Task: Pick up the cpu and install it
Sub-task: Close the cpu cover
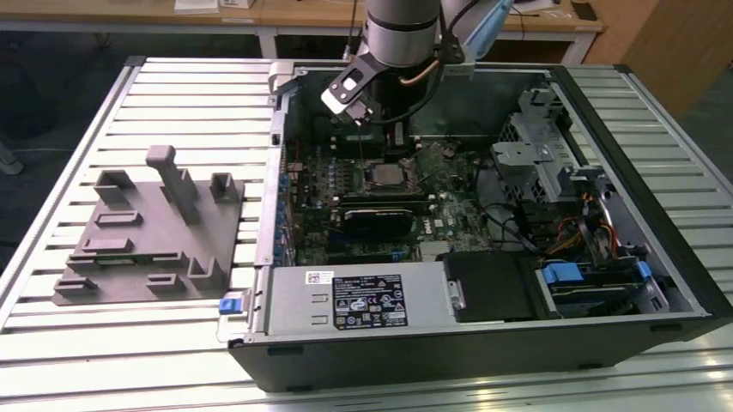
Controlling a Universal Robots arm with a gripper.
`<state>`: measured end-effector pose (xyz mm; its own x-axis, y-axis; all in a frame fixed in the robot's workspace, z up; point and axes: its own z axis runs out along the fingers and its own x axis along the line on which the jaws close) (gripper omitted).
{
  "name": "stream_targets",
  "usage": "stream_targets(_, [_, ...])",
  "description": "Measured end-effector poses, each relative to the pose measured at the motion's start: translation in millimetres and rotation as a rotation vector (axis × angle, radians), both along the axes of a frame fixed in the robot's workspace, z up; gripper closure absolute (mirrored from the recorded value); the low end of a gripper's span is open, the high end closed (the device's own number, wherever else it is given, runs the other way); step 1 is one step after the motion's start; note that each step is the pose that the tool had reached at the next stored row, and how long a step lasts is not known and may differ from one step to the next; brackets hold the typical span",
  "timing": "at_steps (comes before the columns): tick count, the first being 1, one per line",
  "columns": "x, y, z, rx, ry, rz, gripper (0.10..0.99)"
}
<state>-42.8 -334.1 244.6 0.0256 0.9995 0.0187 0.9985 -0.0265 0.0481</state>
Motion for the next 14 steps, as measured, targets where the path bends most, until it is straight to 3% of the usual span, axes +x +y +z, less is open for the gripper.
stream_targets(1, [0.1,-1.3,0.0,0.001,0.0008,0.000,0.980])
stream_targets(2, [0.7,-1.6,0.1,0.003,0.0053,0.000,0.980])
stream_targets(4, [2.8,-1.7,1.7,0.007,0.0217,0.000,0.980])
stream_targets(6, [3.3,-1.7,6.5,0.009,0.0314,0.000,0.980])
stream_targets(9, [3.2,-1.7,15.6,0.011,0.0351,0.000,0.980])
stream_targets(14, [3.9,-1.7,15.7,0.015,0.0351,0.000,0.980])
